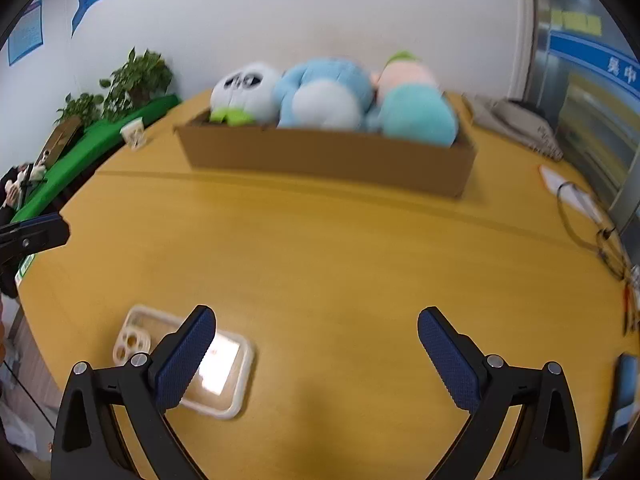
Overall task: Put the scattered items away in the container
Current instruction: 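Move both grippers down to the clear phone case on the table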
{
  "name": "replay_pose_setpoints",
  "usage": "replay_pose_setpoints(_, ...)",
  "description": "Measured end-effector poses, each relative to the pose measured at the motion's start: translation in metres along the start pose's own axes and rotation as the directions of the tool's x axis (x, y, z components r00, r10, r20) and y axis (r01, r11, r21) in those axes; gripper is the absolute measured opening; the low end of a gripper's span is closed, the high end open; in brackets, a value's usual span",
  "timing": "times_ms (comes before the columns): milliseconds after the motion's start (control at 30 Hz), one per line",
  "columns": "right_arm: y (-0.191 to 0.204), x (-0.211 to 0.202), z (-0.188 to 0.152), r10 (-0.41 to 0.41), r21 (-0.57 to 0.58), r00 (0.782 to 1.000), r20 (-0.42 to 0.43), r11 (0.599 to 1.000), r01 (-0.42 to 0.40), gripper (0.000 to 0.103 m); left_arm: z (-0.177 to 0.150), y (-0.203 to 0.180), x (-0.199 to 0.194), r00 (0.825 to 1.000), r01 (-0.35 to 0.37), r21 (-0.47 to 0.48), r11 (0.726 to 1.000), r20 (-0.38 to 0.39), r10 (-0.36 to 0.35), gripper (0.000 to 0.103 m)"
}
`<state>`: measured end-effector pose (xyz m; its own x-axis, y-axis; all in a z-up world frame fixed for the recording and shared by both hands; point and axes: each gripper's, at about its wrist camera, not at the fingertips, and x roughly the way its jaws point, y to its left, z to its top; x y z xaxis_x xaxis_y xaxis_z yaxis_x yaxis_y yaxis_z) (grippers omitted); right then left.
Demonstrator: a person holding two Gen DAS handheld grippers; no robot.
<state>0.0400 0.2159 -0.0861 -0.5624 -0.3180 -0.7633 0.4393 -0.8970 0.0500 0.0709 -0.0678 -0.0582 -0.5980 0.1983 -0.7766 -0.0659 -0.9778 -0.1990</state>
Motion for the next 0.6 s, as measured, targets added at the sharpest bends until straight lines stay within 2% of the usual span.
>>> replay_pose_setpoints(100, 0.011, 0.018, -0.016, 0.023, -0.015, 0.998, -0.059, 1.0, -0.024, 0.103, -0.017, 0.002, 0.016, 0.998, 0.029, -0.004, 1.0, -0.06, -0.029, 0.08)
replay_pose_setpoints(233, 0.017, 0.026, -0.024, 0.087, -0.071, 0.993, -0.083, 0.993, -0.093, 0.103, -0.032, 0.002, 0.032, 0.987, 0.094, 0.04, 0.995, -0.134, -0.087, 0.08)
replay_pose_setpoints(367, 0.025, 0.033, -0.028, 0.168, -0.153, 0.979, -0.117, 0.971, -0.185, 0.102, -0.044, 0.001, 0.046, 0.964, 0.187, 0.087, 0.978, -0.21, -0.166, 0.08)
replay_pose_setpoints(467, 0.036, 0.028, -0.032, 0.235, -0.28, 0.966, -0.106, 0.925, -0.256, 0.102, -0.049, 0.0, 0.055, 0.949, 0.235, 0.112, 0.965, -0.241, -0.203, 0.08)
replay_pose_setpoints(533, 0.044, 0.022, -0.034, 0.291, -0.386, 0.951, -0.101, 0.87, -0.307, 0.102, -0.048, -0.002, 0.057, 0.95, 0.25, 0.158, 0.955, -0.229, -0.211, 0.08)
replay_pose_setpoints(600, 0.051, 0.023, -0.035, 0.311, -0.494, 0.943, -0.123, 0.804, -0.329, 0.102, -0.044, -0.005, 0.06, 0.948, 0.264, 0.189, 0.946, -0.229, -0.219, 0.08)
